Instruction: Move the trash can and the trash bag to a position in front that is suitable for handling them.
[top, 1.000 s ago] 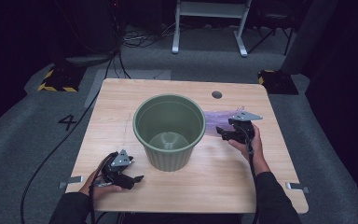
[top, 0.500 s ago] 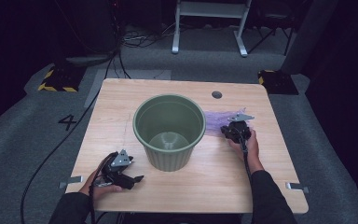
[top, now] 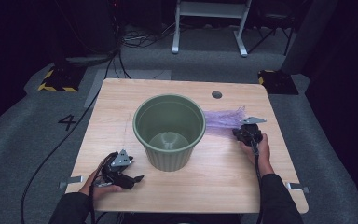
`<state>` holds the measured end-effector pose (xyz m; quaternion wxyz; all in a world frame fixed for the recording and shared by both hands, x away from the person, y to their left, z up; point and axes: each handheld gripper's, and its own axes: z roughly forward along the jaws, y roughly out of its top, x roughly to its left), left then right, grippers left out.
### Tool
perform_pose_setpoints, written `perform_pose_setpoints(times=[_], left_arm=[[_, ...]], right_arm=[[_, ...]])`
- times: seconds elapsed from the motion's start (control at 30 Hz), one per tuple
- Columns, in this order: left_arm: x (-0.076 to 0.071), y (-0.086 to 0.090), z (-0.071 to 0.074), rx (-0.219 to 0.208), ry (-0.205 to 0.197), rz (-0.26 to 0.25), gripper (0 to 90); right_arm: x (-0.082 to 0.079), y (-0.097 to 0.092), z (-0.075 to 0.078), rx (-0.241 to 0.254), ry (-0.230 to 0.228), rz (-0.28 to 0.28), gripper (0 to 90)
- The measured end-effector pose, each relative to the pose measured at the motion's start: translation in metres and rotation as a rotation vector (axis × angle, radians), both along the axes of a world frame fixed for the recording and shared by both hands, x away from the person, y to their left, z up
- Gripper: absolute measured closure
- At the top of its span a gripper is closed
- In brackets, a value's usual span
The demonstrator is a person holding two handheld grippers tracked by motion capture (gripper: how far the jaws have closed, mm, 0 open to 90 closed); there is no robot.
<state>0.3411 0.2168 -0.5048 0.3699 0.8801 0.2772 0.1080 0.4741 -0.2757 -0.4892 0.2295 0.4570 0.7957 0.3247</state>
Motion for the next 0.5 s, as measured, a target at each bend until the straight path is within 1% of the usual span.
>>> perform_pose_setpoints(times=[0.03, 0.07, 0.27, 0.3, 0.33, 0.37, 0.4, 0.43, 0.47, 0.5], left_arm=[[0.000, 0.000, 0.000, 0.000, 0.000, 0.000, 13.2], [0.000, 0.000, 0.000, 0.000, 0.000, 0.000, 13.1], [0.000, 0.000, 0.000, 0.000, 0.000, 0.000, 13.2], [0.000, 0.000, 0.000, 0.000, 0.000, 0.000, 13.2], [0.000, 0.000, 0.000, 0.000, 0.000, 0.000, 13.2], [0.000, 0.000, 0.000, 0.000, 0.000, 0.001, 13.2], [0.000, 0.000, 0.000, 0.000, 0.000, 0.000, 13.2], [0.000, 0.000, 0.000, 0.000, 0.000, 0.001, 13.2], [0.000, 0.000, 0.000, 0.000, 0.000, 0.001, 13.2], [0.000, 0.000, 0.000, 0.000, 0.001, 0.000, 13.2]], right_arm=[[0.000, 0.000, 0.000, 0.000, 0.000, 0.000, 88.4], [-0.002, -0.007, 0.000, 0.000, 0.000, -0.011, 88.4], [-0.007, -0.032, 0.003, -0.003, -0.009, -0.055, 87.9], [-0.007, -0.032, 0.003, -0.003, -0.009, -0.055, 87.9], [-0.009, -0.040, 0.004, -0.001, -0.011, -0.074, 83.4], [-0.009, -0.040, 0.004, -0.001, -0.011, -0.074, 83.4], [-0.010, -0.048, 0.006, 0.001, -0.011, -0.090, 79.0], [-0.011, -0.051, 0.008, 0.004, -0.014, -0.099, 75.8], [-0.011, -0.051, 0.008, 0.004, -0.014, -0.099, 75.8], [-0.012, -0.057, 0.013, 0.022, -0.025, -0.128, 65.1]])
